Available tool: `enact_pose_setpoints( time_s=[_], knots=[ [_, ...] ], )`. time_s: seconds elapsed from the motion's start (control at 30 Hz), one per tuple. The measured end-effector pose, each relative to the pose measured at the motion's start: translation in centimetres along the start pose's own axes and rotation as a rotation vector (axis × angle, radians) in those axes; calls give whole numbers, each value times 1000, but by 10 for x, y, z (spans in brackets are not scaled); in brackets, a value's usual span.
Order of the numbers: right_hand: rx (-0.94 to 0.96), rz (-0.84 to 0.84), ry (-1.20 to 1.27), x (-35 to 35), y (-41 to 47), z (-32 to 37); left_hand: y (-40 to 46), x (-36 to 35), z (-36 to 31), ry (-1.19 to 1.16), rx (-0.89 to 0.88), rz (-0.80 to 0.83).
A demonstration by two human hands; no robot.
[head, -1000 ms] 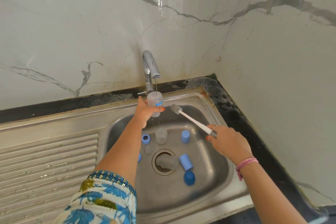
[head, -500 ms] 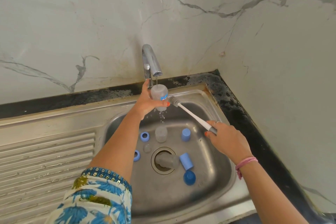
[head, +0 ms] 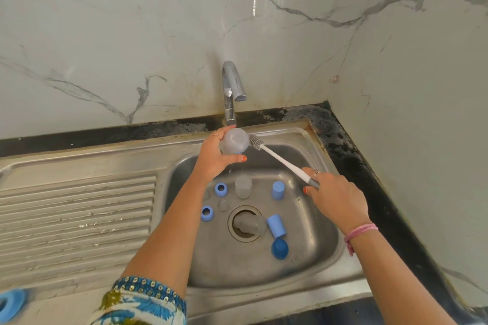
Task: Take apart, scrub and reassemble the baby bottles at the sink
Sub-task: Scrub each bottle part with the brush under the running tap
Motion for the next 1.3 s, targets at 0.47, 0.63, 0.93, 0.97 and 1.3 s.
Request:
enact_pose_setpoints(
  time_s=[0.47,0.63,0.93,0.97,1.3],
  knots=[
    [85,106,245,-15,-43,1,-86,25,21,-17,117,-103],
    [119,101,275,-15,-58,8,-114,28,24,123,125,-97],
    [75,143,272,-29,-76,15,-148,37,35,140,155,-71],
    [75,152,269,-32,-79,18,-152,41,34,124,154,-78],
    [46,94,350,-58,-132,75,-214,148,31,141,141,-336]
  ],
)
Point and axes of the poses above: each hand's wrist, its own y-axis towards the middle knuckle, its own x-axis out of the back of the hand, z = x × y, the point moved 5 cm from there along y, towards the middle knuckle, and after that the axes turned 8 degrees about -z, right-handed, at the moved point
